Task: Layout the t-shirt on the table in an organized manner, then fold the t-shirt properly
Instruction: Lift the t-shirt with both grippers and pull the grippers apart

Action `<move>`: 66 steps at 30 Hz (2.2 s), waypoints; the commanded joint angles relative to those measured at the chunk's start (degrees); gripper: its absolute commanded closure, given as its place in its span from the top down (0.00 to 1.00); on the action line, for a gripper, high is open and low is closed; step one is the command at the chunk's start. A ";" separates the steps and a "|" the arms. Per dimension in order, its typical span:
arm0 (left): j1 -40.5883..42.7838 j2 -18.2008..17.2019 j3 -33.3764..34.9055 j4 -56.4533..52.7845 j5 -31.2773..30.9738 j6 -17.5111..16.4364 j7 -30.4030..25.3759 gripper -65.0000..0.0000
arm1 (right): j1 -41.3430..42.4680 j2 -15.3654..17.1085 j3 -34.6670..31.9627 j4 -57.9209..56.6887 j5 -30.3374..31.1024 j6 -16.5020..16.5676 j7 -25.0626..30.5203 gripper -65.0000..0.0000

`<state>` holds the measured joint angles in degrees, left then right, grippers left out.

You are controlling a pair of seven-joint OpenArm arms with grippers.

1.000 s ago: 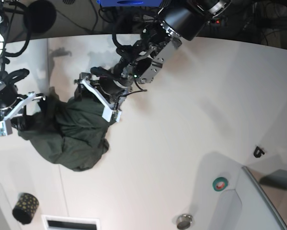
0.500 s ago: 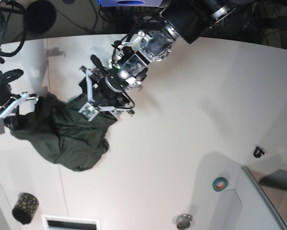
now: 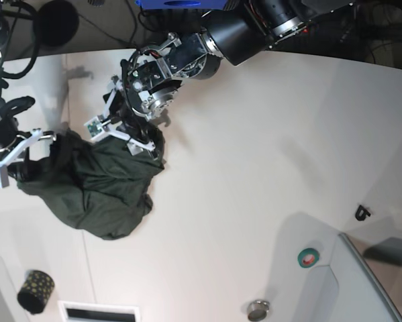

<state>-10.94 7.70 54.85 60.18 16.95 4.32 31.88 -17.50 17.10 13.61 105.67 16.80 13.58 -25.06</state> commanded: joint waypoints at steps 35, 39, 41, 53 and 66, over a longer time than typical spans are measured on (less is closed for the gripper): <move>-0.18 -4.14 -11.64 21.44 0.68 0.12 -1.50 0.00 | -2.33 -0.36 0.42 2.95 0.39 -0.18 1.54 0.01; 1.40 -8.19 -12.43 35.42 0.68 0.30 4.65 0.00 | -3.91 -0.36 0.06 6.99 0.39 -0.18 1.54 0.01; 1.49 -9.77 -12.43 41.14 0.68 0.39 7.64 0.00 | -4.97 -0.36 -0.02 9.89 0.39 -0.18 1.54 0.01; 3.25 -13.46 -12.61 51.86 15.53 4.61 10.10 0.00 | 1.89 4.57 0.42 10.95 0.39 -0.09 1.81 0.01; -1.94 -19.88 -12.52 51.42 18.35 11.99 9.92 0.00 | 14.82 13.71 -0.02 10.68 0.39 -0.09 1.54 0.01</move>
<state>-11.64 -12.64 42.54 110.56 34.09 15.79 43.13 -3.64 29.54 13.13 115.55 17.30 14.17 -25.30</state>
